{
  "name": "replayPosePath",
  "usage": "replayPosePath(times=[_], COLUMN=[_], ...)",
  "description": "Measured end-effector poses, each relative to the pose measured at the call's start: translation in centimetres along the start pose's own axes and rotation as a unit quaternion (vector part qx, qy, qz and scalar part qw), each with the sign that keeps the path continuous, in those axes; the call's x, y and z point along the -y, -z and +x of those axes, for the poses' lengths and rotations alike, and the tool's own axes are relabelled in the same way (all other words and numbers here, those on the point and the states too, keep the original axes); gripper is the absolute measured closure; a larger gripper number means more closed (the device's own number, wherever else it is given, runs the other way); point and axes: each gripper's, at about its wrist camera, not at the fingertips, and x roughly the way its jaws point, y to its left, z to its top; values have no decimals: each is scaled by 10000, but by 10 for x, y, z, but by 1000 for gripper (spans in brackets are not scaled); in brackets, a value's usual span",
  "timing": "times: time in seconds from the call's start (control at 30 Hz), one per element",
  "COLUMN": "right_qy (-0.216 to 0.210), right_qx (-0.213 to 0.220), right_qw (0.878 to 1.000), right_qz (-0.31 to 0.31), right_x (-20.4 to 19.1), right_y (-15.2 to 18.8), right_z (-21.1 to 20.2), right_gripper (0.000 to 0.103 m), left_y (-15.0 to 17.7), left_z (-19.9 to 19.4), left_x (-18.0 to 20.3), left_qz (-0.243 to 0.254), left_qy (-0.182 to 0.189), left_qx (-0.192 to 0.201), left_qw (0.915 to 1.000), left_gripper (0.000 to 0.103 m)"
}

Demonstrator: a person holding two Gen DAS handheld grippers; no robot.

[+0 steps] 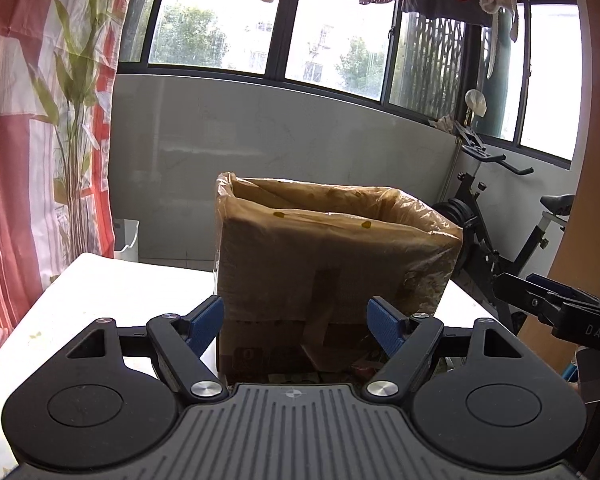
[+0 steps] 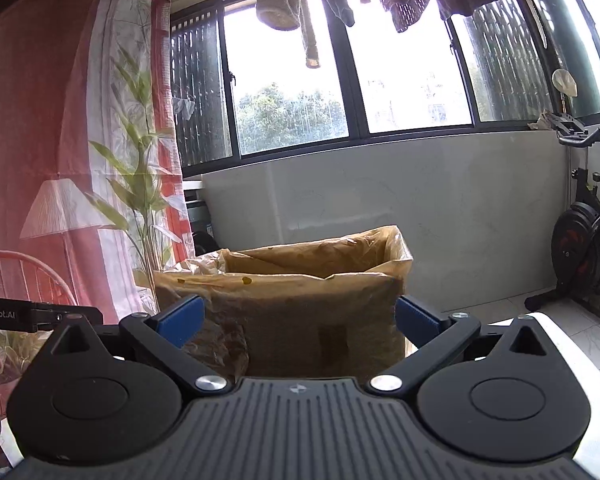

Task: Organize snacks
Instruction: 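Reach the left tool down and grasp the orange snack packet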

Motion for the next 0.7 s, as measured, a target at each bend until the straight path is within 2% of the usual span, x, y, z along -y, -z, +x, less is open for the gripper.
replayPosePath(times=[0.17,0.37,0.53,0.7], right_qy=[-100,235,362,559], right_qx=[-323,-445,-832,-1078], right_qw=[9991,9987,9959,9926], right_qz=[255,-70,46,82], right_x=[8,9,21,33], right_y=[31,62,94,111], right_z=[-7,-14,-12,-10], right_gripper=[0,0,0,0], left_y=[35,70,95,108], left_z=[10,31,41,47], left_x=[1,0,2,0], left_qz=[-176,-221,-354,-624], left_qy=[71,62,199,278], left_qx=[-306,-808,-1262,-1434], left_qw=[9994,9965,9912,9873], left_gripper=[22,22,22,22])
